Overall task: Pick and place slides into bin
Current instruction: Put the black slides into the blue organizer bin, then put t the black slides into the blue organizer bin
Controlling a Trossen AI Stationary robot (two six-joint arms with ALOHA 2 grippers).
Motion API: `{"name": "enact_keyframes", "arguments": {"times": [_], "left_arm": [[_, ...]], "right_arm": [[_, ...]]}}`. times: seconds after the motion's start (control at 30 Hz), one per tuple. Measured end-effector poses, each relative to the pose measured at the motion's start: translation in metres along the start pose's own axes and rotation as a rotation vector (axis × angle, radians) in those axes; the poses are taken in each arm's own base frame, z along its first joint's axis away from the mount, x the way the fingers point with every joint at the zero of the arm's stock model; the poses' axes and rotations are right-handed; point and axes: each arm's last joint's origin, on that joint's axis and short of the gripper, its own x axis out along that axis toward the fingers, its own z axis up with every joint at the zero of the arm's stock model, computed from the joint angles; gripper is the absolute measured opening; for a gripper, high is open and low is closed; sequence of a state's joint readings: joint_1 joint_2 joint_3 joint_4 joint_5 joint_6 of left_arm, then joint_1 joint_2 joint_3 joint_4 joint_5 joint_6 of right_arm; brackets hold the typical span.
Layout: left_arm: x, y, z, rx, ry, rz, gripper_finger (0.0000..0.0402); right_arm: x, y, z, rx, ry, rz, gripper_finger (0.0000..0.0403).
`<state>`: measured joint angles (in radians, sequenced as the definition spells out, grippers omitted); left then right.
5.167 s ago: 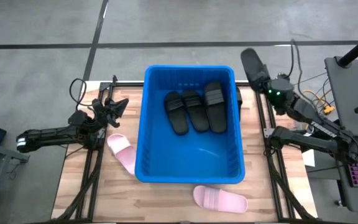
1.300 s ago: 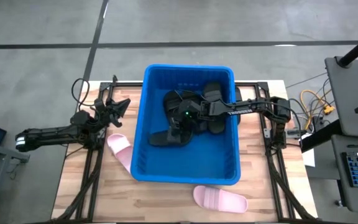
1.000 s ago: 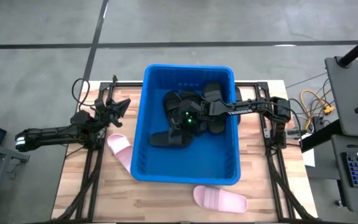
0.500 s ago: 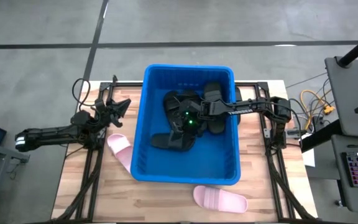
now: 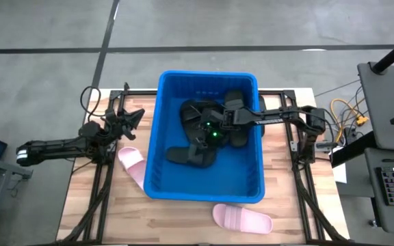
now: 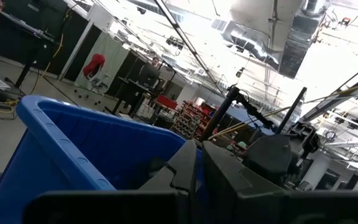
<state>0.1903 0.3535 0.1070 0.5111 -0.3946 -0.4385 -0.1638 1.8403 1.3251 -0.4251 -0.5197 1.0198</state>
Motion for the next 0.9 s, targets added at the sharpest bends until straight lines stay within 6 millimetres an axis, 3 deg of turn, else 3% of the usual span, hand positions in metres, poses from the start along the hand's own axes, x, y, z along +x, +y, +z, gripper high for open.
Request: {"name": "enact_keyframes", "arguments": {"times": [0.37, 0.57, 0.9], "left_arm": [[0.000, 0.000, -0.001, 0.003, 0.008, 0.003, 0.0011], [0.000, 0.000, -0.001, 0.003, 0.008, 0.004, 0.0011], [0.000, 0.000, 0.000, -0.040, 0.003, 0.002, 0.0011]], "right_arm": [[-0.040, 0.027, -0.003, -0.217, -0.178, -0.115, 0.0269], [-0.053, 0.029, 0.003, -0.323, -0.334, -0.239, 0.0262], [-0.070, 0.037, 0.012, -0.406, -0.442, -0.179, 0.0215]]}}
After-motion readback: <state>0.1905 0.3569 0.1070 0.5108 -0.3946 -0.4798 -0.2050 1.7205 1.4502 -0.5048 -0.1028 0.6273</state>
